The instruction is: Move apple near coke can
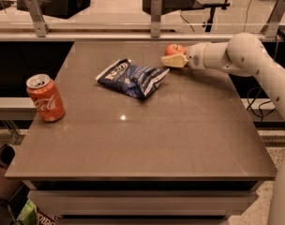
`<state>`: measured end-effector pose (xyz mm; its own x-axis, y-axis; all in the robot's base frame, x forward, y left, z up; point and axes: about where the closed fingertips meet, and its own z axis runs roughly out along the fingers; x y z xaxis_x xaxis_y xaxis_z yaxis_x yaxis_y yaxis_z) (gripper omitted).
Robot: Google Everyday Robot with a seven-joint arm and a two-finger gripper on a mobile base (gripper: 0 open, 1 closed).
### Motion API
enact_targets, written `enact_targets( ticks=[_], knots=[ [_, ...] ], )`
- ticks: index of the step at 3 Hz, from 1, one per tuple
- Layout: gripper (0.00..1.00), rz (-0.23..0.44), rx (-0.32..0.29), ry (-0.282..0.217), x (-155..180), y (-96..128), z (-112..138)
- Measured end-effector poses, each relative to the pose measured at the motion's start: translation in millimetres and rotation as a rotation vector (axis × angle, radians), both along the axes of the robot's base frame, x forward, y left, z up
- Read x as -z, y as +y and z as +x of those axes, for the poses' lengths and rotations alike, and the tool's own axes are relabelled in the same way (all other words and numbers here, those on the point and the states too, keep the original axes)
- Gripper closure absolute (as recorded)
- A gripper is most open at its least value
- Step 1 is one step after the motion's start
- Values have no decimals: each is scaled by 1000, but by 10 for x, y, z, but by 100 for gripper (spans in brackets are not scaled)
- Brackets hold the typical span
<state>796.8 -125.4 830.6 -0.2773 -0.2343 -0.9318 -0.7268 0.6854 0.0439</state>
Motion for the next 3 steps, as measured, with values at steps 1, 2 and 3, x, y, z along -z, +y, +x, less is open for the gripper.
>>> enact_targets(
  ticks=[1,2,3],
  knots=[
    [100,0,0,0,0,1,0],
    [100,-13,-5,-1,-142,-64,-32],
    [100,-27,12,-11,-339,-234,-114]
  ],
)
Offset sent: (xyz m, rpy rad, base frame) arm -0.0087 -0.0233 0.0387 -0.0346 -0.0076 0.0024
